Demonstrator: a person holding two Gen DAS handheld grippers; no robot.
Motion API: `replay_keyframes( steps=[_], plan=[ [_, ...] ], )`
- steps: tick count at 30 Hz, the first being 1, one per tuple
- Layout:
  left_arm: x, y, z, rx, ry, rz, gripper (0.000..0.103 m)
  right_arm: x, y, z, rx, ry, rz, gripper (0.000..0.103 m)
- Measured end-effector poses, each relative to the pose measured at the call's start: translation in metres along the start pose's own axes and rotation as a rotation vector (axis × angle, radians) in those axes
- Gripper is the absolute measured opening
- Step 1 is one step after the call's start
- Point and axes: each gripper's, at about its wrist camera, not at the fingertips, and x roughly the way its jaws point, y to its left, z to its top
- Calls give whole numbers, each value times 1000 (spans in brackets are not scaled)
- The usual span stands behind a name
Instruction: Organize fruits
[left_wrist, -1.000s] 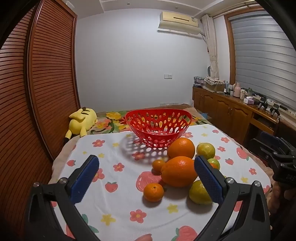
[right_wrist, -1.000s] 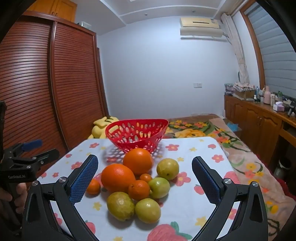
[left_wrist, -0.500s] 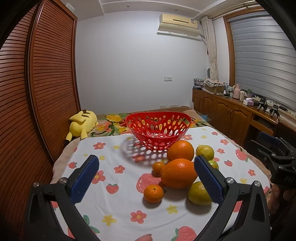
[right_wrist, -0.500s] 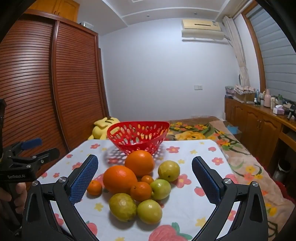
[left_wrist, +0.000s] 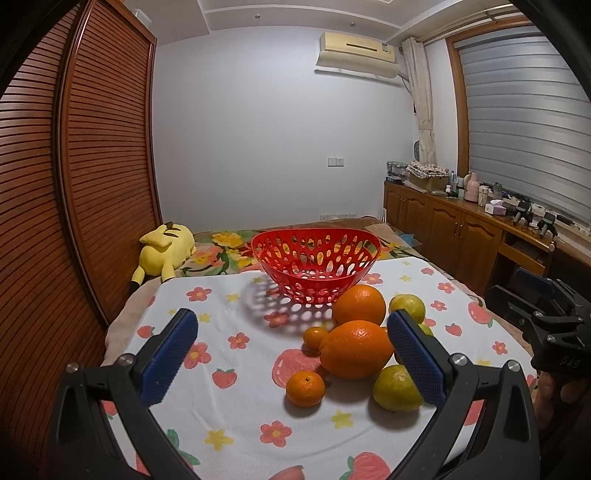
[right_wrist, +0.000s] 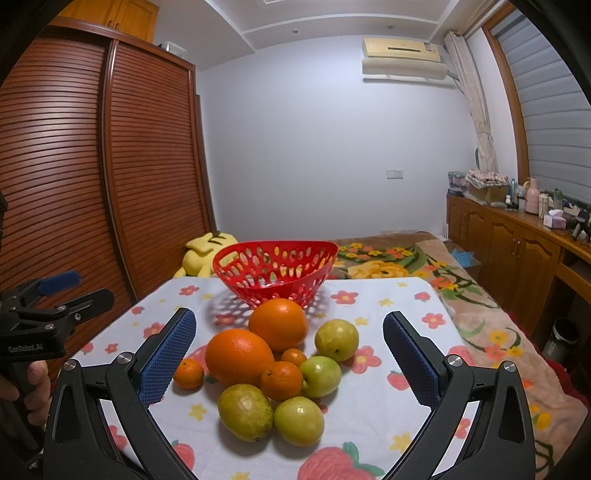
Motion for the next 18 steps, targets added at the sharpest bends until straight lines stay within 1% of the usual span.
replay_keyframes(
  steps=[18],
  plan=[
    [-4,-1,-1,-6,-7,-7,103,-2,1,0,0,0,-1,103]
  ],
)
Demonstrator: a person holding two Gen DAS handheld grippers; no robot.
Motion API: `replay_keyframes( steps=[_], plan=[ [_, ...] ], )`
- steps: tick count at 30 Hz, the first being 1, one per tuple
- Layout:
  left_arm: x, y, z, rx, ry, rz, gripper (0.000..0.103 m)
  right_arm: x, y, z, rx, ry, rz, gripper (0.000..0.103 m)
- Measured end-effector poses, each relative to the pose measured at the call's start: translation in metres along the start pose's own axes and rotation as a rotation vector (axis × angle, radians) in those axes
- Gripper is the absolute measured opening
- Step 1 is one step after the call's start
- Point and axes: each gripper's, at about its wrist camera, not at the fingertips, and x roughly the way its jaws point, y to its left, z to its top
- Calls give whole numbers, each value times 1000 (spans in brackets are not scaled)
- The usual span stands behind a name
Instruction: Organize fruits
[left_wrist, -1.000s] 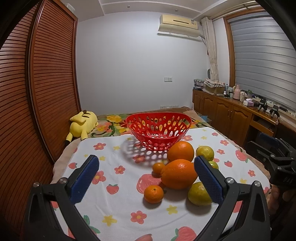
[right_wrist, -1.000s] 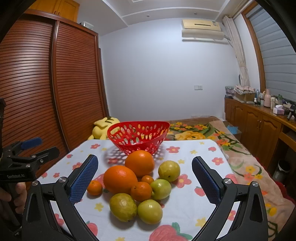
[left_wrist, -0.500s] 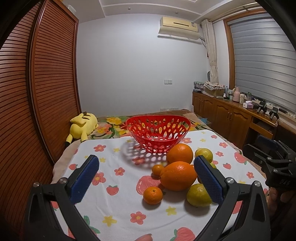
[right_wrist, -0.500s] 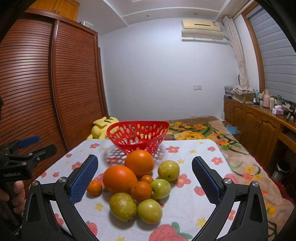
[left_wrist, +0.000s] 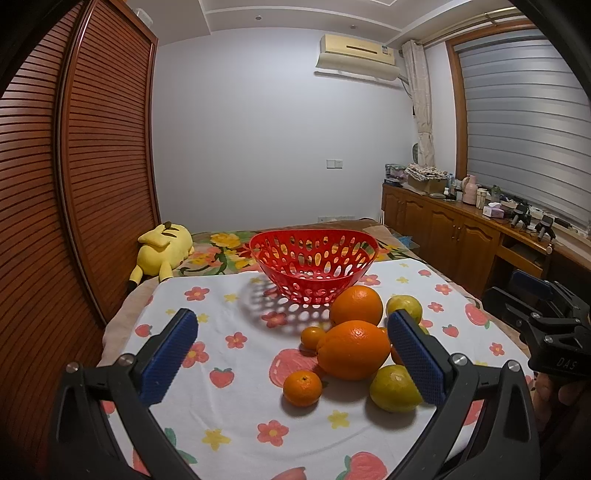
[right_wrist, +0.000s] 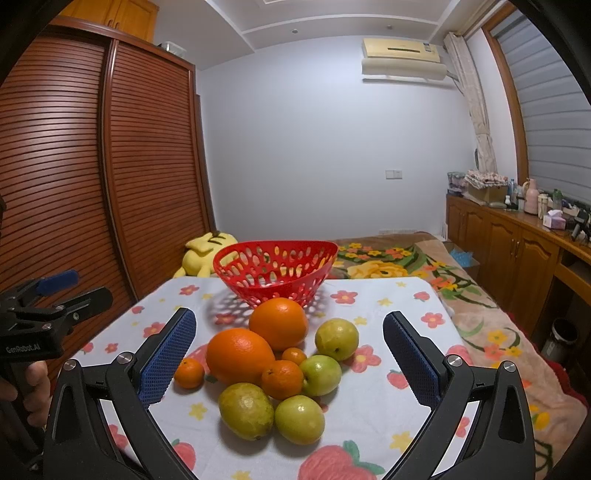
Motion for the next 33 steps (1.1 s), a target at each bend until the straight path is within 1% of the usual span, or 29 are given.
replay_keyframes(
  steps=[33],
  plan=[
    [-1,-2,-5,-1,7,-3,103,0,3,-1,-4,11,1,103]
  ],
)
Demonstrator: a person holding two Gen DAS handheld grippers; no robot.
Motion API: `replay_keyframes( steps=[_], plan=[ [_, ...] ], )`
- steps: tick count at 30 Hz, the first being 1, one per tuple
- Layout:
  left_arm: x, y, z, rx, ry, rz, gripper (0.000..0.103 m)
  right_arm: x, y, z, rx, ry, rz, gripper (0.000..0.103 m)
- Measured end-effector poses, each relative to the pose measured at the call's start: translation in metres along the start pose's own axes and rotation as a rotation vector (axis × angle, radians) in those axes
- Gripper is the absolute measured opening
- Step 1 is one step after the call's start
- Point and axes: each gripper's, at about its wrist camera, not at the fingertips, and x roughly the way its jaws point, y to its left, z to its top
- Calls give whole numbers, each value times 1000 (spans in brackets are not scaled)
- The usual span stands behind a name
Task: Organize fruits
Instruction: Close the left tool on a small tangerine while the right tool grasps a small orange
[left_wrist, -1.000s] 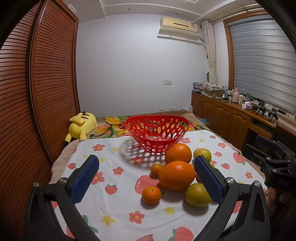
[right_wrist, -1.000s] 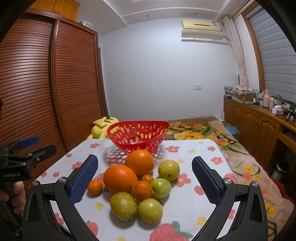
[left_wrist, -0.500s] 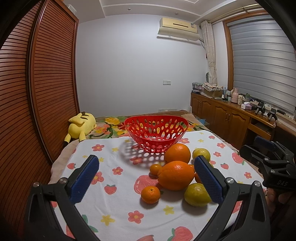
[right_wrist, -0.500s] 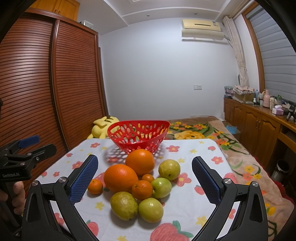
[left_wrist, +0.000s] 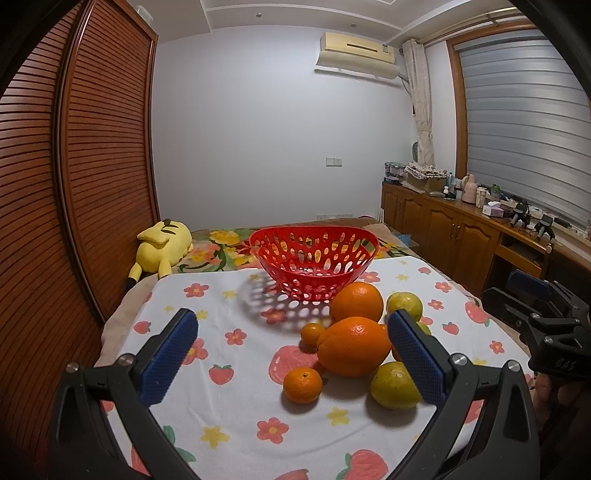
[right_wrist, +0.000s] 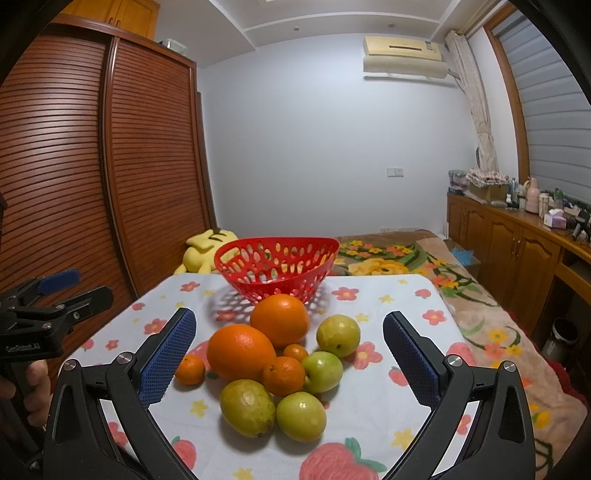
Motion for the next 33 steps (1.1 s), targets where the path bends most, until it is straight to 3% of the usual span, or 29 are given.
replay_keyframes(
  steps=[20,26,33],
  plan=[
    [49,15,-38,7,173,-55,103,27,-10,-19,-20,141,34,99],
    [59,18,-47,4,205,-68,103,50,-11,-29,-40,222,83,87],
    [69,20,-53,0,236,-86,103,73,-7,-37,-60,302,150,63]
  ],
)
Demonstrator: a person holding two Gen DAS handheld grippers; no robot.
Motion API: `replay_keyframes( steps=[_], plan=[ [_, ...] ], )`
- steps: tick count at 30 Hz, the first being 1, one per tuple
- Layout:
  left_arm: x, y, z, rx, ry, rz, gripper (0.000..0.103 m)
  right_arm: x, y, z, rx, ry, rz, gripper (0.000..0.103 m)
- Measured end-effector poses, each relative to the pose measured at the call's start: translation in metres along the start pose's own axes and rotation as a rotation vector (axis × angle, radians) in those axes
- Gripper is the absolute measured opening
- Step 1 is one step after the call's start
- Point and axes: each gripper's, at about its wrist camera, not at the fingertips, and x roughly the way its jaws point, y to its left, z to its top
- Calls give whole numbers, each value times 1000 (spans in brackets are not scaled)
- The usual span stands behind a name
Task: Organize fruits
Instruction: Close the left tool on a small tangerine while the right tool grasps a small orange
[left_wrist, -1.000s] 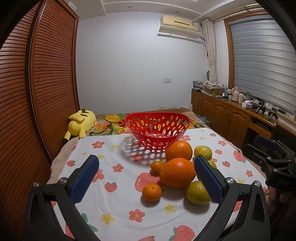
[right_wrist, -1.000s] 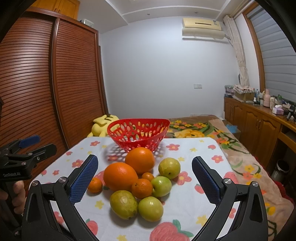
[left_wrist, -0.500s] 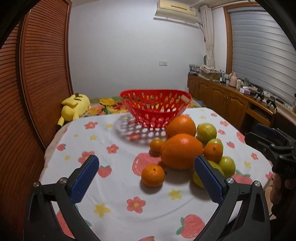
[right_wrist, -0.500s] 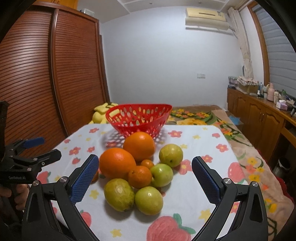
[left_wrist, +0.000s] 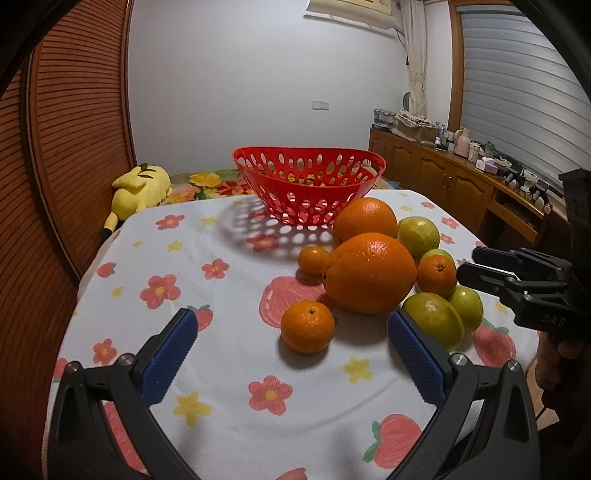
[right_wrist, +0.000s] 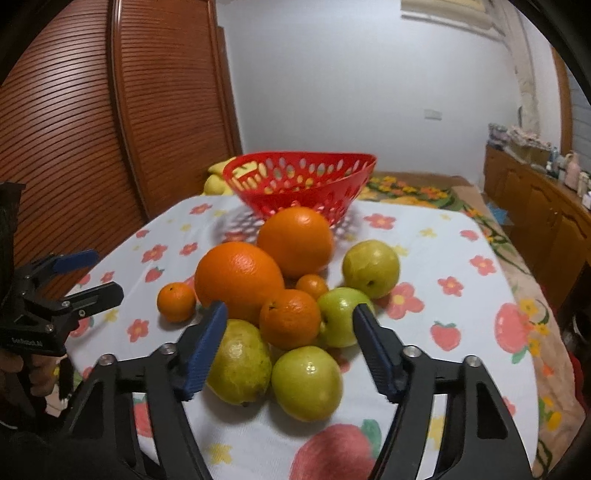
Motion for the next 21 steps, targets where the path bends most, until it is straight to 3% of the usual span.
replay_keyframes(
  steps=[4,21],
  plan=[
    [5,2,0,8,17,-17,103,10,0,1,-18,34,11,53],
    [32,4,3,11,112,-109,86,36,4,5,-114,116,3,53]
  ],
)
